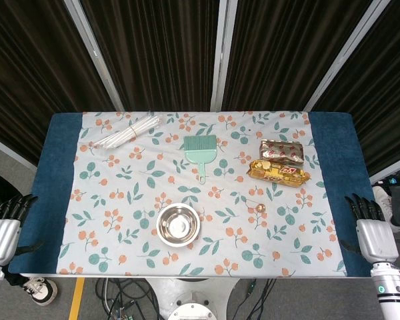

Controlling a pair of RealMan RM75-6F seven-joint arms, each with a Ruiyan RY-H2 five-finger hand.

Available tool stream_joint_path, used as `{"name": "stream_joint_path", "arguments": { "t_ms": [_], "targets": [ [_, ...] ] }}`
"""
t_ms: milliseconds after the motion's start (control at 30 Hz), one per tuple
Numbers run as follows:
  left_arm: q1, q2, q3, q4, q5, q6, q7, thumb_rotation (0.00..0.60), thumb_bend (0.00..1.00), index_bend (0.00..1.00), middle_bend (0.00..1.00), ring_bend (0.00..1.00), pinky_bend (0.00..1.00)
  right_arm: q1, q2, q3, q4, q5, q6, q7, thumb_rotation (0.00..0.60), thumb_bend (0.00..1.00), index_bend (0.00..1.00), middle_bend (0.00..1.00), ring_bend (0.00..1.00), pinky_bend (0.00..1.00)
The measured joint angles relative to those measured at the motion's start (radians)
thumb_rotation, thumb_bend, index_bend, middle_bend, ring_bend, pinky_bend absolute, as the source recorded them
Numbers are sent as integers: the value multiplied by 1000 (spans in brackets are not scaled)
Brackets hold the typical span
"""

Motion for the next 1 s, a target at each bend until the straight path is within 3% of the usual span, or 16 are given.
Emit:
{"name": "stream_joint_path", "arguments": {
  "t_ms": [467, 667, 833, 1000],
  "targets": [
    [2, 13, 1, -20, 10, 9, -4, 600, 0, 106, 87, 48, 132, -17, -33, 30, 16, -83, 72, 3, 600, 43, 0, 0, 0, 0],
    [4, 8, 8, -19, 15, 7, -3, 600, 0, 106, 87, 48, 132, 20, -14, 36, -11, -80, -5, -21, 600, 51, 0, 0, 0, 0],
    [-1, -3, 6, -12, 13, -3, -9, 600, 0, 106, 87, 48, 132, 83, -12, 48, -42, -49, -131, -74, 600, 50, 0, 0, 0, 0],
    [0, 2, 7, -19, 16, 1, -16, 600, 0, 106, 87, 48, 132, 168, -61, 68, -43, -27, -224, -144, 600, 68, 0, 0, 0, 0]
  ]
}}
